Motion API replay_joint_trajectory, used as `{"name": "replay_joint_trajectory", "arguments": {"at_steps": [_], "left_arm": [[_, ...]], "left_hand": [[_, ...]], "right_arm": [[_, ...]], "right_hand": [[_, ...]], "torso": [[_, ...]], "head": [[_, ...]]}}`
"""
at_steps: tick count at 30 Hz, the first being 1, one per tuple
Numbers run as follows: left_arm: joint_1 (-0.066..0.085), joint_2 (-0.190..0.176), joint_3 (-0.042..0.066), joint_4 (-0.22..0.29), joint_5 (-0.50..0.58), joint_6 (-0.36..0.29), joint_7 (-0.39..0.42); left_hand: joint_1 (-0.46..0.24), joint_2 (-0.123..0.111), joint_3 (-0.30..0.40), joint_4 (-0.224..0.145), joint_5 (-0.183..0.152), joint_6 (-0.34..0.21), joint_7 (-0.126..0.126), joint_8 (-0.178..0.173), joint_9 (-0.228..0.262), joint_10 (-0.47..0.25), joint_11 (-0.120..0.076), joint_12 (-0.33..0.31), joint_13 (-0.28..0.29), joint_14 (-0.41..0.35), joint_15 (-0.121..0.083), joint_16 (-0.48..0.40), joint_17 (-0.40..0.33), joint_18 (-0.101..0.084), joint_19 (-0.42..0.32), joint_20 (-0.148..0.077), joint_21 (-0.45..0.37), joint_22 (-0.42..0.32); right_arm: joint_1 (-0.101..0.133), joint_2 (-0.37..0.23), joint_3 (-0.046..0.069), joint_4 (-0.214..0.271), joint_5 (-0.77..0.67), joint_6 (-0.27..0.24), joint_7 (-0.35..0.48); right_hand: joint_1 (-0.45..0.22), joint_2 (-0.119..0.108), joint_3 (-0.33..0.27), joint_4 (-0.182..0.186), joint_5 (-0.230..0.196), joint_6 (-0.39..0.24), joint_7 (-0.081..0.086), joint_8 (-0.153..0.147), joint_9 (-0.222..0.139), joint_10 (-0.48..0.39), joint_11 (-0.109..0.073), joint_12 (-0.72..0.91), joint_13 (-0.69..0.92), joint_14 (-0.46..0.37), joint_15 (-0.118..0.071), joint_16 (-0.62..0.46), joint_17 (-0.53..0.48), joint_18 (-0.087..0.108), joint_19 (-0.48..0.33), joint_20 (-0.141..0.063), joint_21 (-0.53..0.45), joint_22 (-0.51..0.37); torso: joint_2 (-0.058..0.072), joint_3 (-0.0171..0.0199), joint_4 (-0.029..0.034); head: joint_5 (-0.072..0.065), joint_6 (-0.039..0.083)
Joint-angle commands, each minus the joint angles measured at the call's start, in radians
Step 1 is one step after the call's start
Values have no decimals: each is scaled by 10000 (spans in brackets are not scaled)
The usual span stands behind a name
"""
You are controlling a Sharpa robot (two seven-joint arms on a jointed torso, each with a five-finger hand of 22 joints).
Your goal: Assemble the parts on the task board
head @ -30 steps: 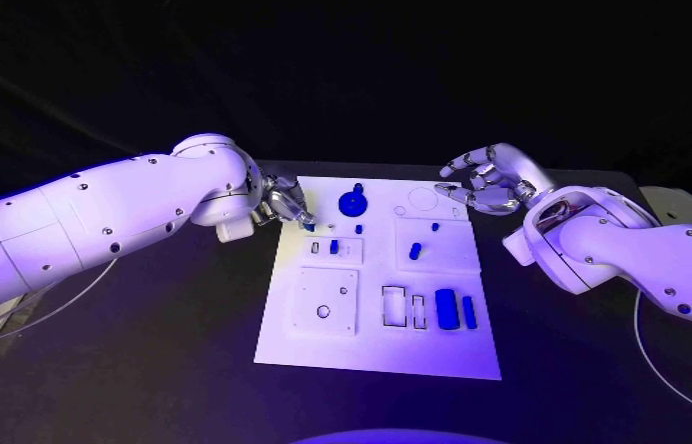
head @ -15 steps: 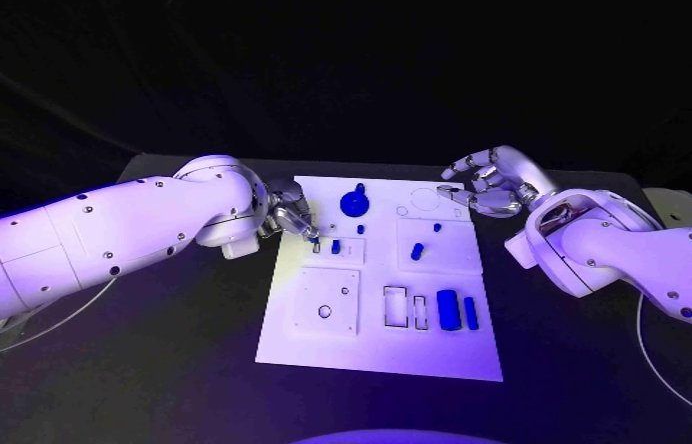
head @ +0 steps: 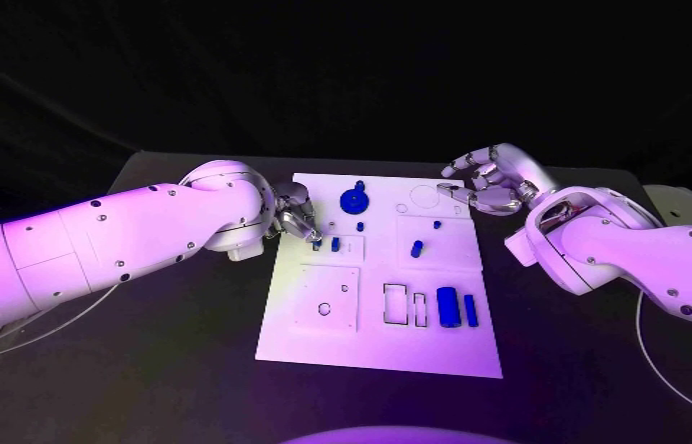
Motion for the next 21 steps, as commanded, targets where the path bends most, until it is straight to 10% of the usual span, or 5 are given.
{"name": "replay_joint_trajectory", "arguments": {"at_steps": [1,21], "left_arm": [[-9,43,-8,13,-398,316,39],[-16,98,-40,-123,-698,699,-27]], "left_hand": [[-51,84,1395,-1313,37,213,-178,59,19,86,-11,70,18,1056,-94,36,2635,-83,240,-78,61,559],[-67,79,1403,-1320,42,222,-188,82,31,103,-20,92,41,1056,-101,36,2635,-86,246,-82,68,573]], "right_arm": [[-6,4,0,14,-27,65,91],[-7,-9,0,31,-27,55,100]], "right_hand": [[-85,-28,54,-2,53,60,-31,57,14,-43,-23,-25,1242,970,-52,-37,2294,-21,790,-103,-41,2313],[-93,-28,73,-6,65,63,-35,68,17,-39,-27,-22,1242,971,-55,-37,2295,-19,788,-107,-47,2309]], "torso": [[-10,-3,8],[-2,-6,19]], "head": [[-1,-10],[-23,-30]]}}
